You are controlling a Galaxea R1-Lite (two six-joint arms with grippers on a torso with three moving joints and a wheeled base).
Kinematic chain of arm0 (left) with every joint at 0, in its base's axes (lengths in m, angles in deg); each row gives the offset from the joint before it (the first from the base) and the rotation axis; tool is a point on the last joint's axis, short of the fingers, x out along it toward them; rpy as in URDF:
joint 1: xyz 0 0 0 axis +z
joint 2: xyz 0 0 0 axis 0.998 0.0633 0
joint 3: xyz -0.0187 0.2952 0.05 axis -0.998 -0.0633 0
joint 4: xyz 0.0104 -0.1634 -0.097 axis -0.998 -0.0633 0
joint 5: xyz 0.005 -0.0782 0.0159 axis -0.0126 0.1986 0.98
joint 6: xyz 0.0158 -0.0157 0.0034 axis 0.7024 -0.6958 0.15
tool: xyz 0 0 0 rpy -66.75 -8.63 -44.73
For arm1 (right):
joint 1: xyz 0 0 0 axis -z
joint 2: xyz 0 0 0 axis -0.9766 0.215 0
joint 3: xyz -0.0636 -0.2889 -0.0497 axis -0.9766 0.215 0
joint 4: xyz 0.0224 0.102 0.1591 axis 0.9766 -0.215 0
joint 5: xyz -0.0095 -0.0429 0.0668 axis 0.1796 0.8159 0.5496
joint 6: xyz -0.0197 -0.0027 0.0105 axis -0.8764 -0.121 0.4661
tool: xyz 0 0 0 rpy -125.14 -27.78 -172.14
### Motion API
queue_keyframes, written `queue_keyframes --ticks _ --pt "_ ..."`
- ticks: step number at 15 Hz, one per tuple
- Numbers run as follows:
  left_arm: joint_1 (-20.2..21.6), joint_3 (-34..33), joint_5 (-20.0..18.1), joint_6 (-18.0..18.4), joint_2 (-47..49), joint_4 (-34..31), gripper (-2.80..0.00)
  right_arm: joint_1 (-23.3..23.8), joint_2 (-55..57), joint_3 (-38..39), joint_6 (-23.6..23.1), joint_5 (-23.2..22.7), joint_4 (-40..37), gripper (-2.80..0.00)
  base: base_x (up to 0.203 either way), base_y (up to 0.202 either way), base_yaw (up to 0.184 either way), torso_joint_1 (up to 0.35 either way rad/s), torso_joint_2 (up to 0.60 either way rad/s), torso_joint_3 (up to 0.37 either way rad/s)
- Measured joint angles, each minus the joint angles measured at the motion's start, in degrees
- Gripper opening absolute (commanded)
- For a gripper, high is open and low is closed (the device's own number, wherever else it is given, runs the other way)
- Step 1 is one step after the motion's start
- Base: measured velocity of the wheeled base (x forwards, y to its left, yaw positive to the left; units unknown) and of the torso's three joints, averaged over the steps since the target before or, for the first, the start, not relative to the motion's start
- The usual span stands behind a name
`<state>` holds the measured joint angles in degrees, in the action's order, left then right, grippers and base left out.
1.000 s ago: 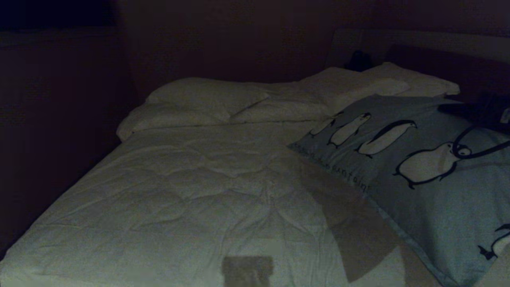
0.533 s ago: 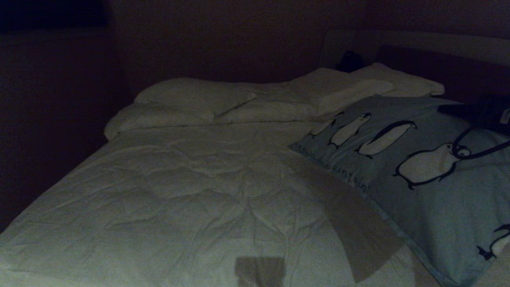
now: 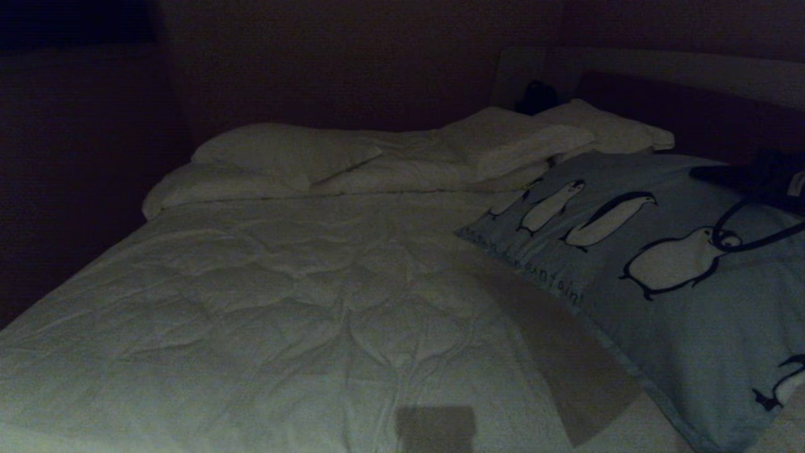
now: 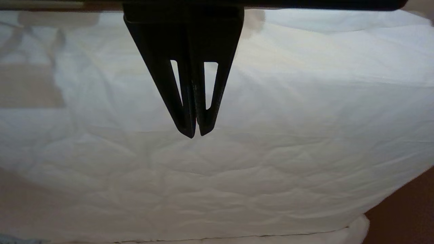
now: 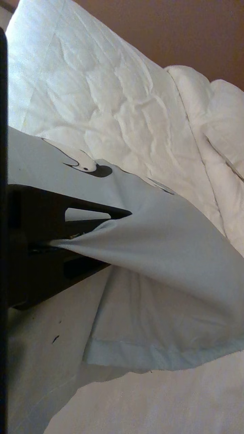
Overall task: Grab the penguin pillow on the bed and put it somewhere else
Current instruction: Move to the head of the bed
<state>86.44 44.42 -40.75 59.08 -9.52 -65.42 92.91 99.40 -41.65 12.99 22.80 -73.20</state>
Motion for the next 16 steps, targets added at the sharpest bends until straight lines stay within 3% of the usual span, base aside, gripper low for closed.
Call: queue_keyframes --ticks 13,16 --pt "0.0 0.0 0.0 0.1 0.0 0.0 -2.8 0.0 0.2 0.0 0.0 0.0 0.0 -2.8 0.0 -0.191 0.001 0.002 0.0 0.003" --pt "0.0 0.0 0.0 0.0 0.0 0.0 -2.8 0.1 0.4 0.0 0.0 0.1 0.0 -2.8 0.0 -0.038 -0.002 0.0 0.0 0.001"
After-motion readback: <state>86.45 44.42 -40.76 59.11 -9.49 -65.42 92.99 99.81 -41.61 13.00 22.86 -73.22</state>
